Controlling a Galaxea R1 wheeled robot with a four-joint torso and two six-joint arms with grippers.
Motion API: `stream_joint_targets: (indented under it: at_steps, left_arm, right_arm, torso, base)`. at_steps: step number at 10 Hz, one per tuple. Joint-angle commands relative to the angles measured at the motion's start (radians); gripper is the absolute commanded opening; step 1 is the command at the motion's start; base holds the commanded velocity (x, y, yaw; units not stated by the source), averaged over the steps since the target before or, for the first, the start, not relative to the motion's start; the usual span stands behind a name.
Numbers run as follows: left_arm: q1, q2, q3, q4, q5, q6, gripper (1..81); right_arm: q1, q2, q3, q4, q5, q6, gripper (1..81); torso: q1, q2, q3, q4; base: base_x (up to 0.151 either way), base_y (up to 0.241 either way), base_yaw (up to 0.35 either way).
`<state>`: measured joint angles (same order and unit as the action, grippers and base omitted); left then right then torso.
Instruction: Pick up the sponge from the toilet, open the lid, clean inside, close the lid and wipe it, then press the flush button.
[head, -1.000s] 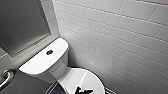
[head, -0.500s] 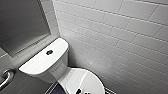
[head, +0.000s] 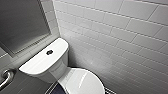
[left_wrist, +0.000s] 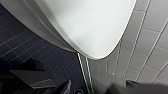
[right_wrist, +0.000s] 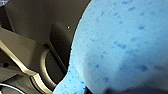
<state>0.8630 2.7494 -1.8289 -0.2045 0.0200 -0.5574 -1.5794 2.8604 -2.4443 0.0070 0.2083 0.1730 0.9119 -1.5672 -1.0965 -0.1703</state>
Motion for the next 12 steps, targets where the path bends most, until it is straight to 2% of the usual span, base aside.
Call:
stream_joint_targets:
  at_steps: [1,5,9,12]
  left_arm:
    - [-0.078,0.067,-0.079,0.002,0.067,-0.007,81.1]
    - [-0.080,0.147,-0.222,0.014,0.074,-0.004,81.1]
    - [-0.107,0.161,-0.230,0.002,0.057,-0.013,81.1]
    - [-0.141,0.204,-0.292,0.002,0.055,-0.073,81.1]
  right_arm:
    - [-0.015,-0.019,0.001,0.008,-0.086,-0.001,1.0]
    - [-0.012,-0.017,-0.008,0.010,-0.090,0.000,1.0]
    - [-0.012,-0.002,-0.033,0.010,-0.090,0.000,1.0]
    - [-0.015,0.006,-0.045,0.010,-0.098,0.000,1.0]
  torso:
    - [0.000,0.000,0.000,0.000]
    - [0.000,0.000,0.000,0.000]
    - [0.000,0.000,0.000,0.000]
    - [0.000,0.000,0.000,0.000]
  base:
    - [0.000,0.000,0.000]
    - [0.000,0.000,0.000]
    - [0.000,0.000,0.000]
    - [0.000,0.000,0.000]
